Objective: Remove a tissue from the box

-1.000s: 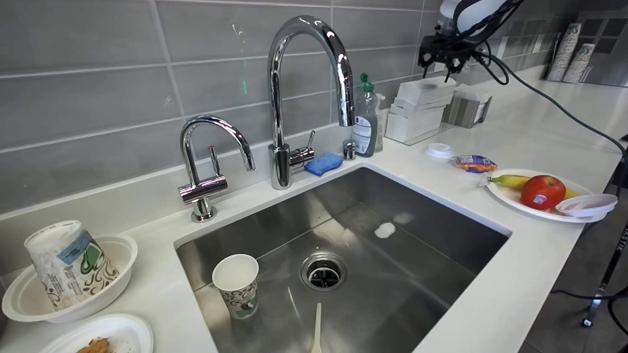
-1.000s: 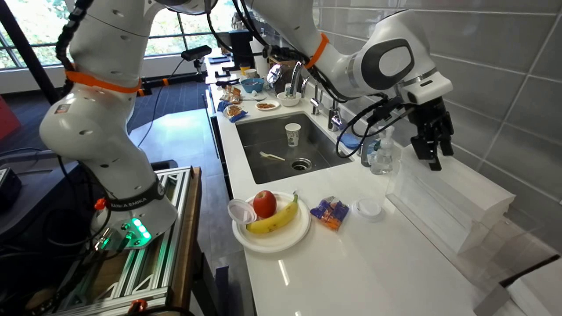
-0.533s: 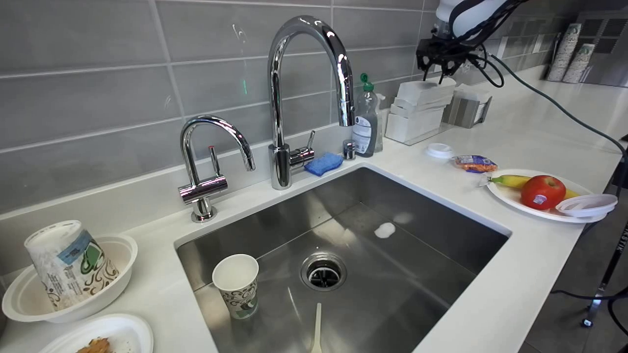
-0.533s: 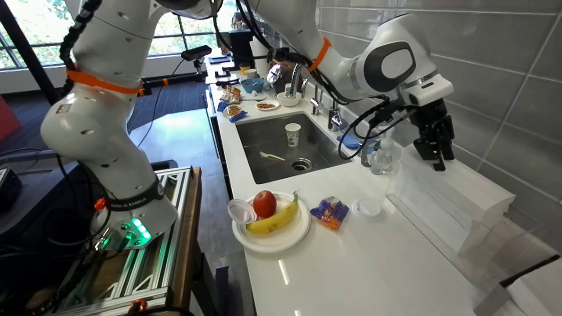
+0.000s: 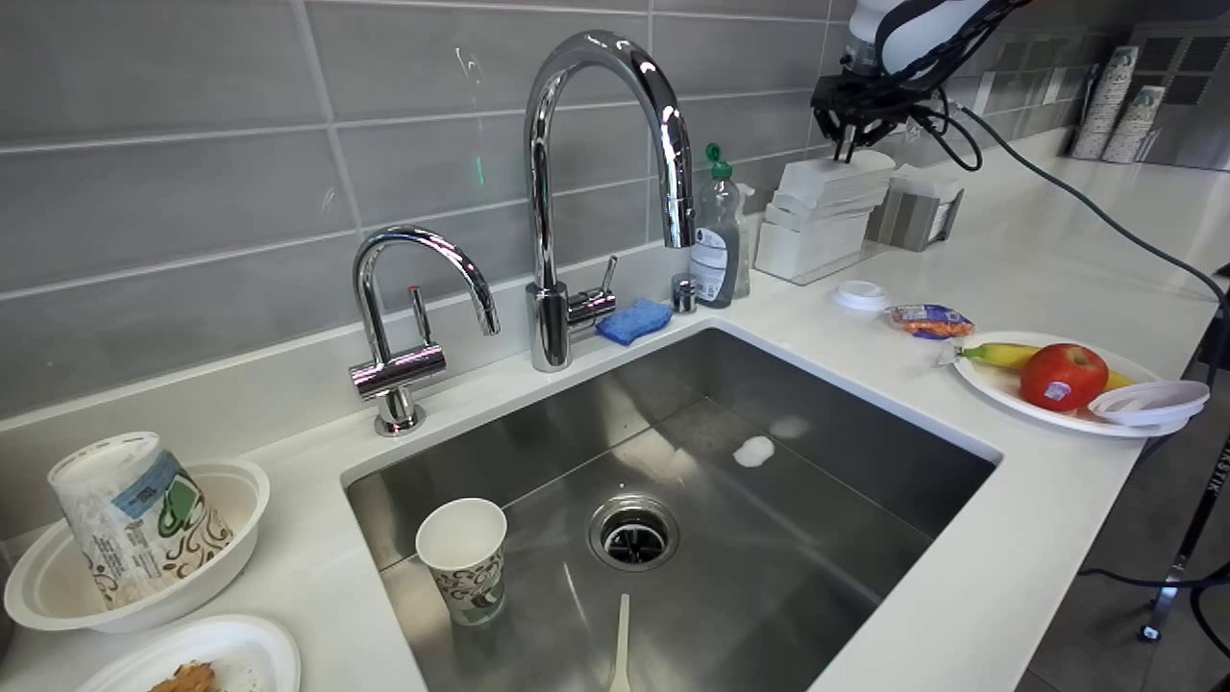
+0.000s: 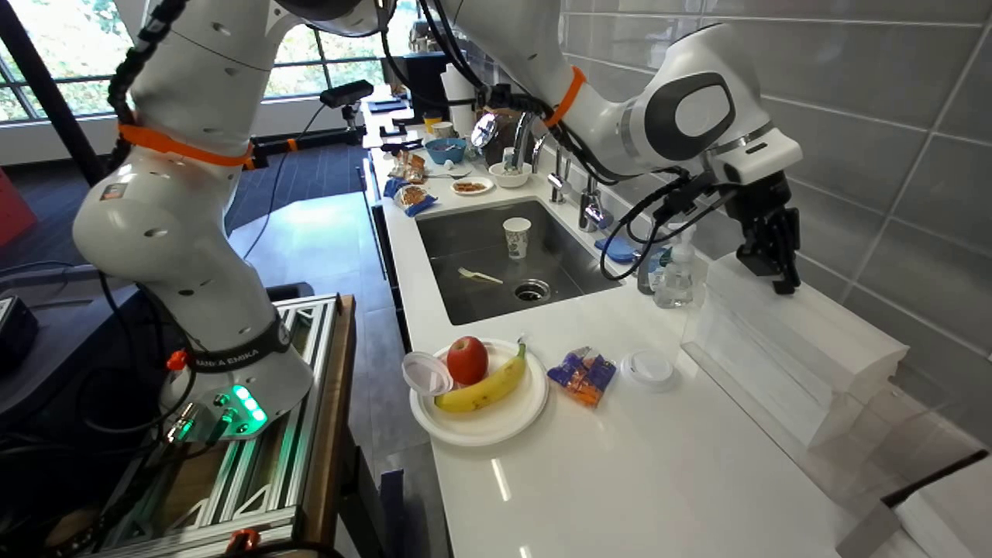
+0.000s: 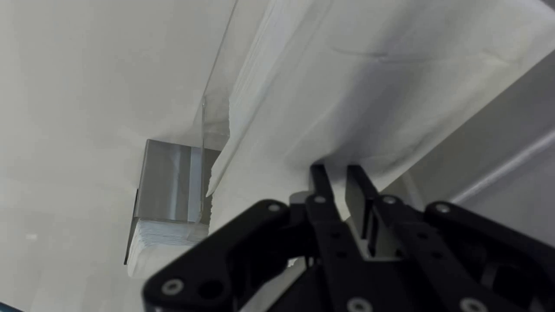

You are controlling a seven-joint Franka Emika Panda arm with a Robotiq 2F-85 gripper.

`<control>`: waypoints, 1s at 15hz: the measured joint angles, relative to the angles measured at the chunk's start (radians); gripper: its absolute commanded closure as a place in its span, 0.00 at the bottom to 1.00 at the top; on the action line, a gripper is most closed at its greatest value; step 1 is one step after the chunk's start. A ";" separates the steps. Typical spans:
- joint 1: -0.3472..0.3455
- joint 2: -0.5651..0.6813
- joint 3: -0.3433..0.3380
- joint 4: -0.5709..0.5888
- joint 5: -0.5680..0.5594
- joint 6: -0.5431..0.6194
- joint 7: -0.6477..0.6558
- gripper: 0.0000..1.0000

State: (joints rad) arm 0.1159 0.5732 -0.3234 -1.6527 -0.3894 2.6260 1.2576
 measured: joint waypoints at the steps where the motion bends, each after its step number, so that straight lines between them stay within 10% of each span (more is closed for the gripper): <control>1: 0.000 0.000 0.000 0.000 0.000 0.000 0.000 0.80; 8: 0.000 0.005 0.000 0.001 0.000 0.000 0.000 1.00; 15: 0.004 0.008 0.000 0.007 0.000 0.000 0.000 1.00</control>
State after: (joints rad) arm 0.1197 0.5813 -0.3236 -1.6452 -0.3893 2.6260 1.2576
